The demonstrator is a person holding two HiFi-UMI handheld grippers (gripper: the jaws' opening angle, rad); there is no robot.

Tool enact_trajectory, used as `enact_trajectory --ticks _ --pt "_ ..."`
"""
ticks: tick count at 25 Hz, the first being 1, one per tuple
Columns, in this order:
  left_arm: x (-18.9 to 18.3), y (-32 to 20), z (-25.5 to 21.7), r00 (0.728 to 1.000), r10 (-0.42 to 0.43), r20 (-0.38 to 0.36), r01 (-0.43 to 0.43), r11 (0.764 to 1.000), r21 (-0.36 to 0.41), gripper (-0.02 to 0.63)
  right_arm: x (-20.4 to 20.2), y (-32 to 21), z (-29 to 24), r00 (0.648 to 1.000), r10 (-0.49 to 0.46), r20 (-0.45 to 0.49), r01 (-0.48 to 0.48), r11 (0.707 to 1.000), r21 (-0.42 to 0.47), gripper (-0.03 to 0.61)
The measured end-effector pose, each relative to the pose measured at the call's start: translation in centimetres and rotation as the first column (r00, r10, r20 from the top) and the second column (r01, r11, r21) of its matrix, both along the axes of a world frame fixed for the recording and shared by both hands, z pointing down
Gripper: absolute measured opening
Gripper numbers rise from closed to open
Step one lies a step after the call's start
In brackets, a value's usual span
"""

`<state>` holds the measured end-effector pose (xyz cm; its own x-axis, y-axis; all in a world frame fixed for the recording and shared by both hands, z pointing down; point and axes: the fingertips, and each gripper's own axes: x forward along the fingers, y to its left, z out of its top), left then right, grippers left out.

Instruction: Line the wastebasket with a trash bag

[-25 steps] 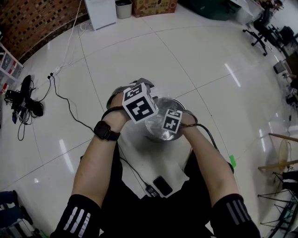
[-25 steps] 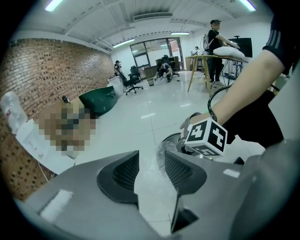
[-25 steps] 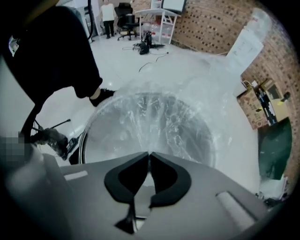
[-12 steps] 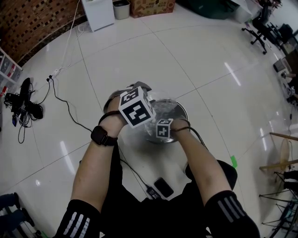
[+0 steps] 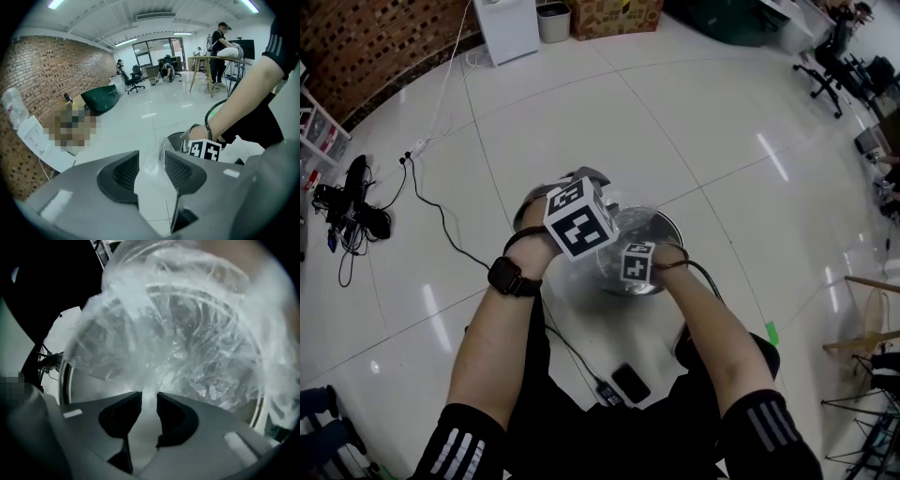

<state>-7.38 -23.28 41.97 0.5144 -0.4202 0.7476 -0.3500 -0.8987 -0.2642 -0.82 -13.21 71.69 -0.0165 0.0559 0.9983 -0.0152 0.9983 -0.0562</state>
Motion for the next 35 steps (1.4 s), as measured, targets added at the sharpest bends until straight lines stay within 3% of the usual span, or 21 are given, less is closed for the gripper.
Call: enact_trajectory --ticks 7,13,17,24,26,27,35 --pt "-0.4 0.1 -0.9 1.0 -0.005 -0.021 0.006 1.0 0.008 0.166 0.2 -1.6 -9.5 0.988 0.035 0.152 -0.059 0.986 0.156 0.112" --pt "-1.7 -0.2 -1.6 0.999 -0.032 -0.03 0.032 0.999 0.012 0.166 -1.6 -6.4 -18.6 0.952 0.027 0.305 -0.139 0.926 0.351 0.153" --pt "-1.7 -0.2 -1.7 0.999 -0.034 -0.038 0.035 0.999 0.013 0.166 -4.3 -8.2 -19.9 0.946 -0.051 0.32 -0.093 0.903 0.419 0.172" --pt "-2.0 -0.6 -1.8 0.998 -0.04 -0.038 0.04 0.999 0.019 0.166 -5.9 -8.6 -15.0 0.965 -0.092 0.247 -0.016 0.915 0.402 0.166" --pt "-2.0 -0.7 -1.7 0.999 -0.038 -0.038 0.038 0.999 0.019 0.166 -5.3 -8.2 -14.7 0.964 -0.085 0.251 -0.025 0.913 0.406 0.055" --pt "-2.1 -0.8 -1.7 0.999 -0.036 -0.038 0.037 0.999 0.017 0.166 -5.0 -8.2 -15.0 0.963 -0.076 0.257 -0.038 0.91 0.413 0.011" --pt "-1.2 0.1 -0.8 0.999 -0.012 -0.038 0.011 1.0 -0.026 0.166 0.4 -5.9 -21.8 0.93 0.003 0.366 -0.166 0.895 0.413 0.008"
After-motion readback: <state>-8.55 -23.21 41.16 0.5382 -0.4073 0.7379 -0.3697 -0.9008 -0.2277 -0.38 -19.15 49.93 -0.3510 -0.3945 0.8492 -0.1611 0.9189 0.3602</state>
